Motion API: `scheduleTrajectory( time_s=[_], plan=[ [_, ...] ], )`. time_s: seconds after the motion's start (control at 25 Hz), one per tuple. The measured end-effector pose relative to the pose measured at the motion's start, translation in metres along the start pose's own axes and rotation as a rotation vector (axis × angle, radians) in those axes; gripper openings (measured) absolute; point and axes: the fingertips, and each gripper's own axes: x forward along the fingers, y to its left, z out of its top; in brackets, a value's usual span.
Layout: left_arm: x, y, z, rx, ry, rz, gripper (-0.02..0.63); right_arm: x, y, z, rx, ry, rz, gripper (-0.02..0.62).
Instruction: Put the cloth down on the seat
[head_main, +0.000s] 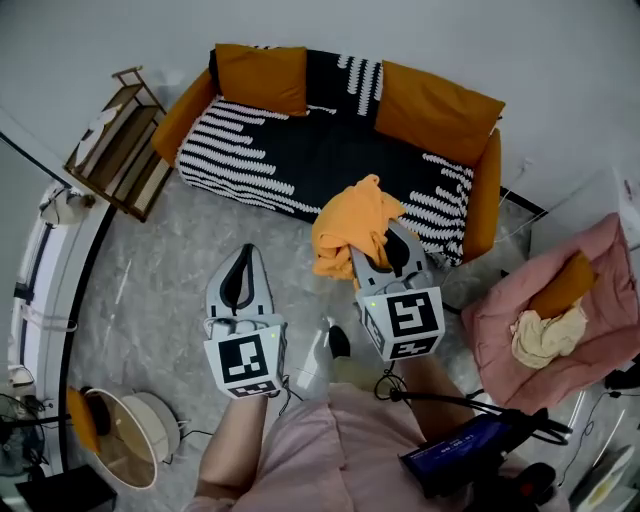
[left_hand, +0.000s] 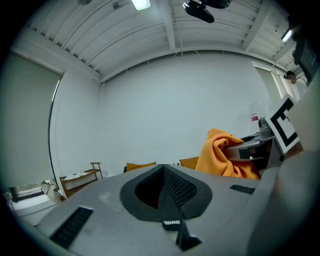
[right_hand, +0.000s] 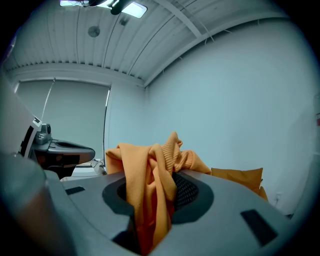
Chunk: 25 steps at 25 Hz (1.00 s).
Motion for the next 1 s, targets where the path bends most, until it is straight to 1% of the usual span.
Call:
scheduleTrajectory(
  time_s=[0.2, 0.44, 0.56, 0.72, 0.84, 1.0],
  plan=[
    [0.06, 0.01, 0.018, 0.008, -0.005, 0.011, 0.011, 0.056, -0.03, 0.012, -0.009, 0.003, 0.033, 0.132],
    [0.1, 0.037, 0.027, 0.026, -0.014, 0.051, 0.011, 0.106, -0.041, 0.024, -0.008, -0.009, 0.058, 0.132],
    [0.118, 0.05, 0.022, 0.02, -0.014, 0.062, 0.011, 0.128, -0.043, 0.024, -0.011, -0.012, 0.063, 0.132],
    [0.147, 0.066, 0.009, -0.002, -0.004, 0.064, 0.011, 0.161, -0.046, 0.017, -0.014, 0.015, 0.062, 0.132],
    [0.18, 0.084, 0.002, -0.012, -0.001, 0.049, 0.011, 0.195, -0.048, 0.015, -0.022, 0.031, 0.054, 0.132],
    [0.239, 0.115, -0.009, -0.026, 0.009, 0.026, 0.011, 0.249, -0.05, 0.011, -0.022, 0.059, 0.042, 0.132]
  ],
)
